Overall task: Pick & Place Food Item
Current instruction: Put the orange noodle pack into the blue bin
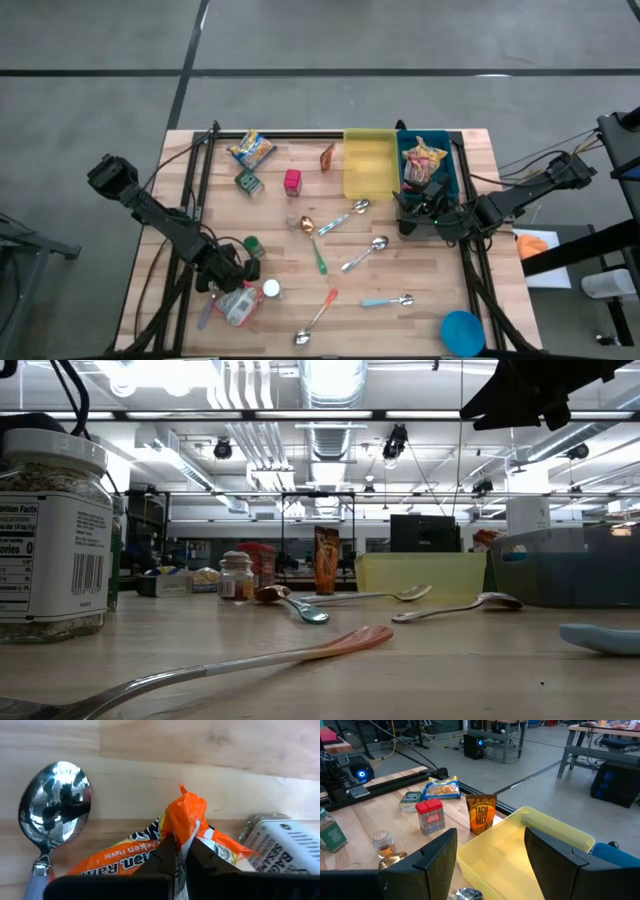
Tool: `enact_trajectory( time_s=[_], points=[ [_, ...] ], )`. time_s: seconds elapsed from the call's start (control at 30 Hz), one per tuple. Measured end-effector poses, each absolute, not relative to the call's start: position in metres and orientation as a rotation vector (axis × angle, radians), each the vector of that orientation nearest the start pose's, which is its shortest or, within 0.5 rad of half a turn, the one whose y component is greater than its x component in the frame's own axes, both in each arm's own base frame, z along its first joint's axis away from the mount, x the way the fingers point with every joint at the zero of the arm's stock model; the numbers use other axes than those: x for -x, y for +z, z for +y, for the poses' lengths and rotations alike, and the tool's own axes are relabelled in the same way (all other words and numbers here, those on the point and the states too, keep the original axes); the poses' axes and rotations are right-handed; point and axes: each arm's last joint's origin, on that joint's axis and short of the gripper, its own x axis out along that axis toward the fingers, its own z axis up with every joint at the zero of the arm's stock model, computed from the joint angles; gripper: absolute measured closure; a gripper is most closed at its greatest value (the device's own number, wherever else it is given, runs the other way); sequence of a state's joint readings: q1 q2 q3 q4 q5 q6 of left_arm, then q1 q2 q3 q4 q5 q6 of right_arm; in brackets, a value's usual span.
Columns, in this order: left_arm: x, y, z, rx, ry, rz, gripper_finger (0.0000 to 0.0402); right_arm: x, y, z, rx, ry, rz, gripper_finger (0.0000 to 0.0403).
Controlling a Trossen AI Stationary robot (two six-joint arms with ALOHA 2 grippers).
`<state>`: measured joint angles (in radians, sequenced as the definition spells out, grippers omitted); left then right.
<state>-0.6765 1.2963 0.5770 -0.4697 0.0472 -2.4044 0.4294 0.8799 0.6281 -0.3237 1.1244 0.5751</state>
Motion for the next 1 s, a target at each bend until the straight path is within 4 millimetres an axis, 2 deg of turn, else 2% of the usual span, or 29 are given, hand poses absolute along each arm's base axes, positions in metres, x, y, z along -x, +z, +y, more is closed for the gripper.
enact_trajectory(
  time_s=[0.43, 0.67, 1.0],
  points=[
    [-0.156, 0.176, -0.120, 1.536, 0.764, 0.962, 0.0390, -0.167, 0.260, 0.048, -0.133, -0.761, 0.208, 0.0172],
    [-0.153, 0.186, -0.113, 1.418, 0.690, 0.824, 0.0390, -0.167, 0.260, 0.048, -0.133, -0.761, 0.208, 0.0172],
    [-0.161, 0.206, -0.112, 1.266, 0.547, 0.643, 0.0390, -0.167, 0.260, 0.048, -0.133, -0.761, 0.208, 0.0172]
  ],
)
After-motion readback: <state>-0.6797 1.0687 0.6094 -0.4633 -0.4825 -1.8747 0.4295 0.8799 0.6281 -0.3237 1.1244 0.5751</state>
